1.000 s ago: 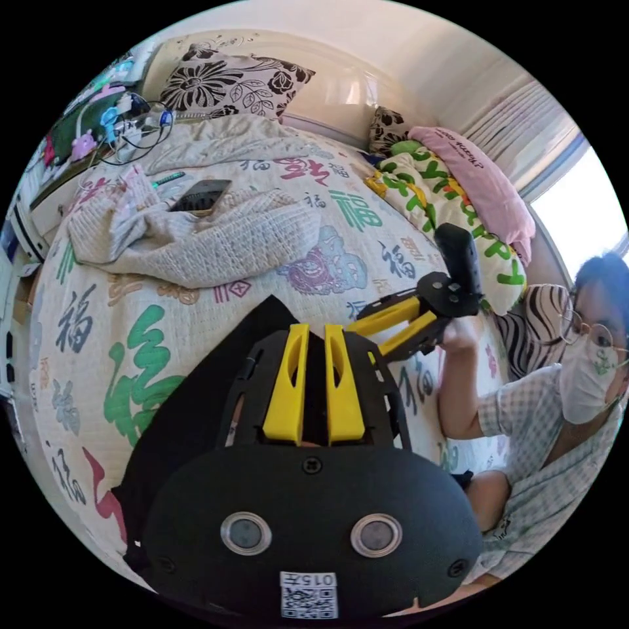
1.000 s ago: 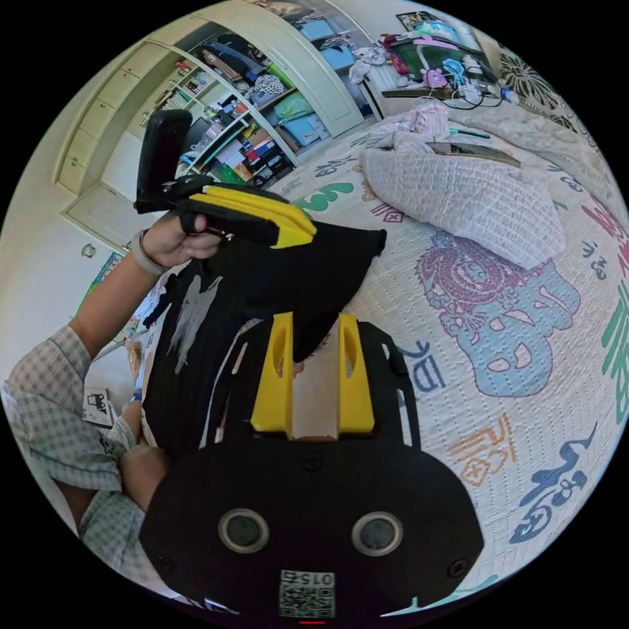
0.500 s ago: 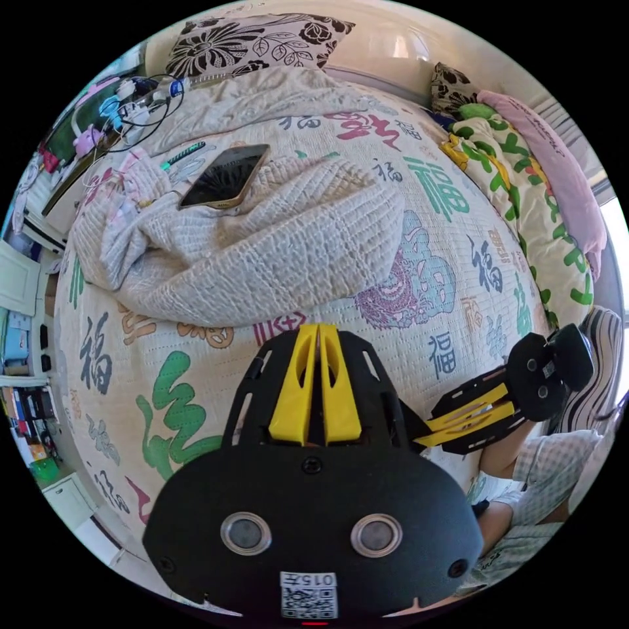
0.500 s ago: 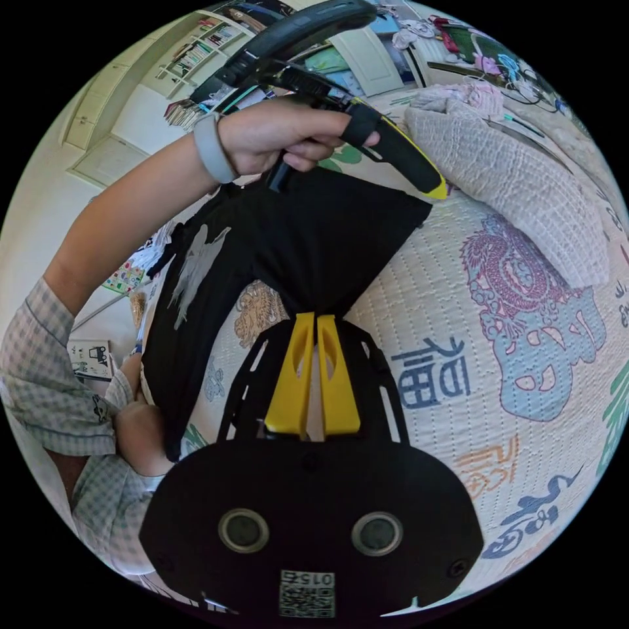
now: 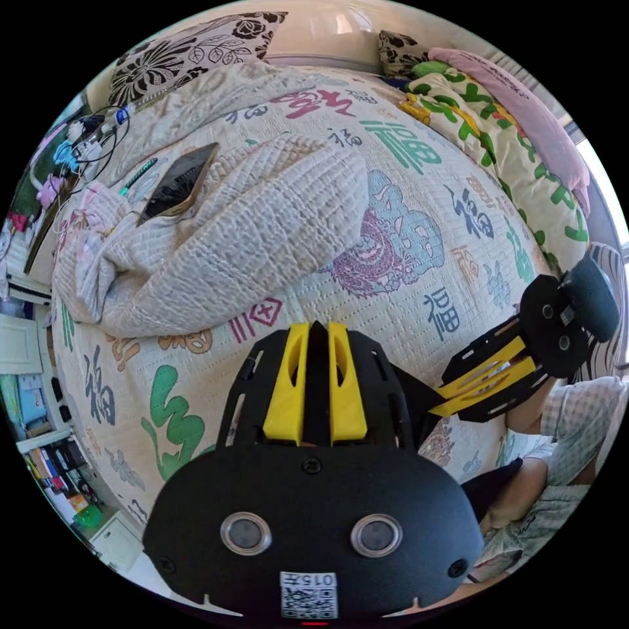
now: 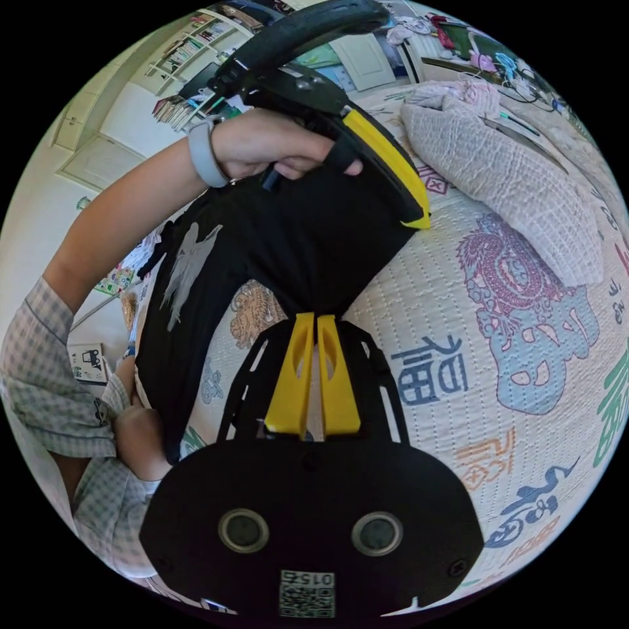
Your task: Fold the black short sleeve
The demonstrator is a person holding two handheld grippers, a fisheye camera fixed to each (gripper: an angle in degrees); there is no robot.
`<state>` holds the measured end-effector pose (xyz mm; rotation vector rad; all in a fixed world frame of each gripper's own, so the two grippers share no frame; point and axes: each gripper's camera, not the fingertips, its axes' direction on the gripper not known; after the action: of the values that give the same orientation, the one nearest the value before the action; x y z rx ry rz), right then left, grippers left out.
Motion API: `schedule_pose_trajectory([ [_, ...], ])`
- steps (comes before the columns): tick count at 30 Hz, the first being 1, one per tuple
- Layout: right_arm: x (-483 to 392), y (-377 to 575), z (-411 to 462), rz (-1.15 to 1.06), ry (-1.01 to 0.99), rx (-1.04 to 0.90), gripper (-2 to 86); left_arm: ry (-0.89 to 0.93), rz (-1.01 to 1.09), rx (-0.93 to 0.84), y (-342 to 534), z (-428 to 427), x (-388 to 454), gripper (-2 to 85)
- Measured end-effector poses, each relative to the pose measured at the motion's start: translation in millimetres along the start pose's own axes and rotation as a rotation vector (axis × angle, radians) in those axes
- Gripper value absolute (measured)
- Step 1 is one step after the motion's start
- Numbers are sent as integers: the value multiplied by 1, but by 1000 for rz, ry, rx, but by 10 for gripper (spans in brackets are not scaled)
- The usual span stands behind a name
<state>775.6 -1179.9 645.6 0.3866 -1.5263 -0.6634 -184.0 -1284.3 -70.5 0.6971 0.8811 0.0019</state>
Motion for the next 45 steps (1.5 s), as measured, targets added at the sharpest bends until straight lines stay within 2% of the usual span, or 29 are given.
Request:
schedule_pose_trajectory([
  [3, -1, 0, 0, 3, 4, 8, -4, -3, -8, 23, 7, -20, -1, 9],
  [6, -9, 1, -5, -24, 24, 53, -4, -14, -15, 127, 34, -64, -5, 2],
  [11, -39, 4, -27, -173, -85, 273, -4, 3, -120, 353, 136, -162, -24, -1],
  [14, -71, -6, -23, -342, -182, 312, -2, 10, -217, 441, 214, -201, -32, -1],
  [19, -109, -38, 31, -517, -361, 152, 17, 72, -446, 510, 348, -215, -41, 6],
  [23, -121, -49, 76, -609, -443, -82, 109, 111, -655, 418, 434, -200, -46, 37],
  [26, -107, -38, 55, -602, -419, 20, 99, 75, -720, 504, 470, -225, -38, 47],
  [29, -75, -26, 31, -490, -429, 211, 66, 37, -686, 553, 468, -255, -26, 54],
  [31, -66, -25, 31, -440, -400, 251, 60, 37, -629, 541, 454, -262, -20, 56],
  [33, -72, -27, 39, -496, -456, 182, 60, 29, -563, 501, 437, -266, -14, 59],
  [35, -96, -29, 54, -648, -543, 79, 63, -5, -514, 493, 420, -272, -9, 62],
  [38, -129, -36, 82, -743, -538, -53, 82, 36, -498, 491, 408, -278, -12, 73],
  [42, -145, -45, 117, -726, -490, -192, 87, 164, -444, 376, 396, -276, -11, 103],
  [45, -145, -49, 128, -706, -483, -215, 84, 125, -400, 245, 394, -272, 0, 83],
])
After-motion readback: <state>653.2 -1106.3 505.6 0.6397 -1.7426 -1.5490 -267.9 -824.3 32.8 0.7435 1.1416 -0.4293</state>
